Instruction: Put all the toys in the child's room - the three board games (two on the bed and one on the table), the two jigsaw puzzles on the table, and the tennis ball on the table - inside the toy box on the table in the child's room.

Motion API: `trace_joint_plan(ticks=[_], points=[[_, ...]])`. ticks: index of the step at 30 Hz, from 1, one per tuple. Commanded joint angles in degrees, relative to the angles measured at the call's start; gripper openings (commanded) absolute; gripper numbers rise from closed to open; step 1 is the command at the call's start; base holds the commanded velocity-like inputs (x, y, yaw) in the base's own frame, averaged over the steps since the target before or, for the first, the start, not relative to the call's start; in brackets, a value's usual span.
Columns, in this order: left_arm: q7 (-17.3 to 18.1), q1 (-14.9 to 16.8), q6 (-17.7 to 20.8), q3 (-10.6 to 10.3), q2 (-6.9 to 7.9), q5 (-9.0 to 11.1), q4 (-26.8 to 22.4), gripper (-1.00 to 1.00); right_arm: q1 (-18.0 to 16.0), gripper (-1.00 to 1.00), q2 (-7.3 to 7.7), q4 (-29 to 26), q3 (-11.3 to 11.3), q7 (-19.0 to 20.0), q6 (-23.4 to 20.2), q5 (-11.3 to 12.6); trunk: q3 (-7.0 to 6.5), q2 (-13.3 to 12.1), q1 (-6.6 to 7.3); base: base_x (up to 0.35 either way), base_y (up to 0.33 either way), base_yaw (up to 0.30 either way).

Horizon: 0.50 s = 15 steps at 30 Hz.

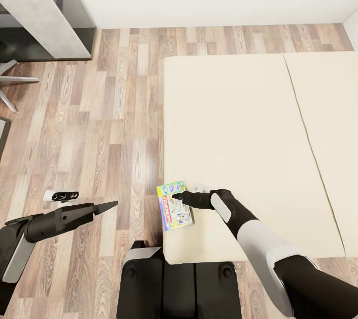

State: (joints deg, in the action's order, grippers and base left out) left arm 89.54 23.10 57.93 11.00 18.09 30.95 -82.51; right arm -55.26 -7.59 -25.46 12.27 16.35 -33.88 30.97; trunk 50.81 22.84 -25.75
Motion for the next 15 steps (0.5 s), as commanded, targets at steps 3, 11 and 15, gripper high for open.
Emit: trace_joint_plan(ticks=[3,11,15], points=[[0.2,0.01,0.61,-0.01,0.02,-0.01,-0.02,1.0,-0.02,1.0,0.03,-0.03,0.13,0.08,-0.15,-0.02,0.06,0.09,-0.03,0.0,0.007,0.0],[0.2,0.01,0.61,-0.01,0.02,-0.01,-0.02,1.0,-0.02,1.0,0.03,-0.03,0.13,0.11,-0.17,-0.03,0.06,0.09,-0.03,0.0,0.064,0.0],[0.2,-0.02,0.61,-0.01,0.02,-0.01,-0.02,1.0,-0.02,1.0,0.03,-0.03,0.13,0.16,-0.16,0.04,0.06,0.09,-0.03,0.0,0.005,0.0]])
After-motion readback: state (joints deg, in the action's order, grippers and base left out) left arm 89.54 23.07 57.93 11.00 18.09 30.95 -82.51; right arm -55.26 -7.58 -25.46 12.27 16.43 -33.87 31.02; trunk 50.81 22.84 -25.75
